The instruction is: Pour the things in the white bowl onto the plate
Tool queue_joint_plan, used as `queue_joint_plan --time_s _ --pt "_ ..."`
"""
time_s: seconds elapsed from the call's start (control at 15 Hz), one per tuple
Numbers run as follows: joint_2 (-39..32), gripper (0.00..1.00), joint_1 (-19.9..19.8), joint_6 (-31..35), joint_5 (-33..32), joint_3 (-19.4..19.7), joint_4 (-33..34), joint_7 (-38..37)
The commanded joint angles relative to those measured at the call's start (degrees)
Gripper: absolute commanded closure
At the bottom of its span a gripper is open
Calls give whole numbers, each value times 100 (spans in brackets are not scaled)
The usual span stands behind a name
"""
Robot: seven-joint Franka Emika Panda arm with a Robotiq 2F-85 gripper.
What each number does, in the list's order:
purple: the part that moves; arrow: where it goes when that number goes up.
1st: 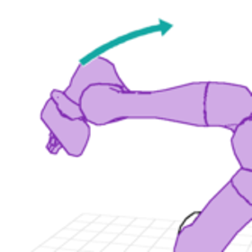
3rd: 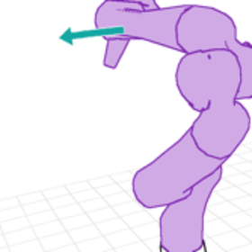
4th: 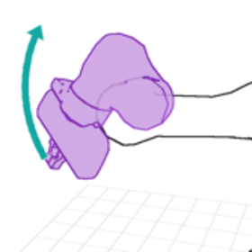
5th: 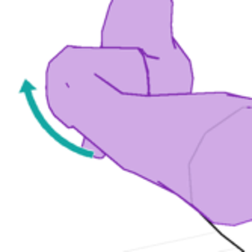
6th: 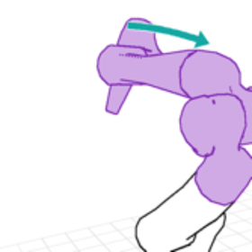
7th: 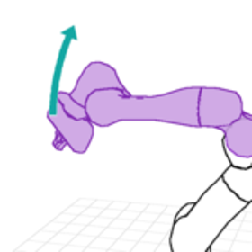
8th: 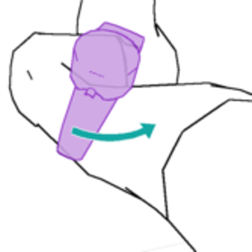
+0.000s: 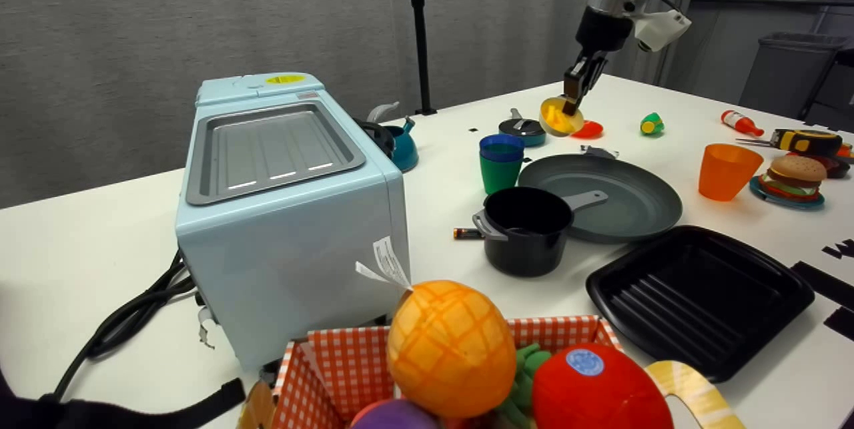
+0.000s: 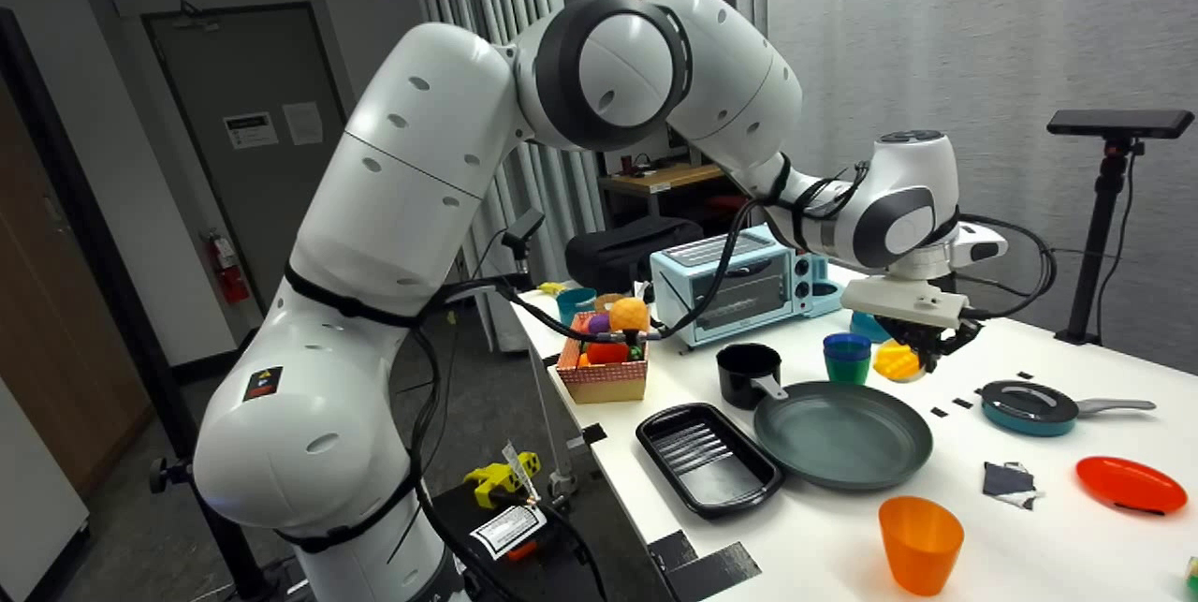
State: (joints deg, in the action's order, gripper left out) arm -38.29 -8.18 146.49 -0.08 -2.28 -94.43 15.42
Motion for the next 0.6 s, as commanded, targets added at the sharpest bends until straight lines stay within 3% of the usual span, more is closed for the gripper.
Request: queue_joint_plan --time_s 0.0,0.33,0.53 --pt "157 99 -68 539 64 -178 -340 270" --pt "394 99 -278 1600 95 -570 -956 692" --pt "599 99 -560 1890 165 -813 -1263 845"
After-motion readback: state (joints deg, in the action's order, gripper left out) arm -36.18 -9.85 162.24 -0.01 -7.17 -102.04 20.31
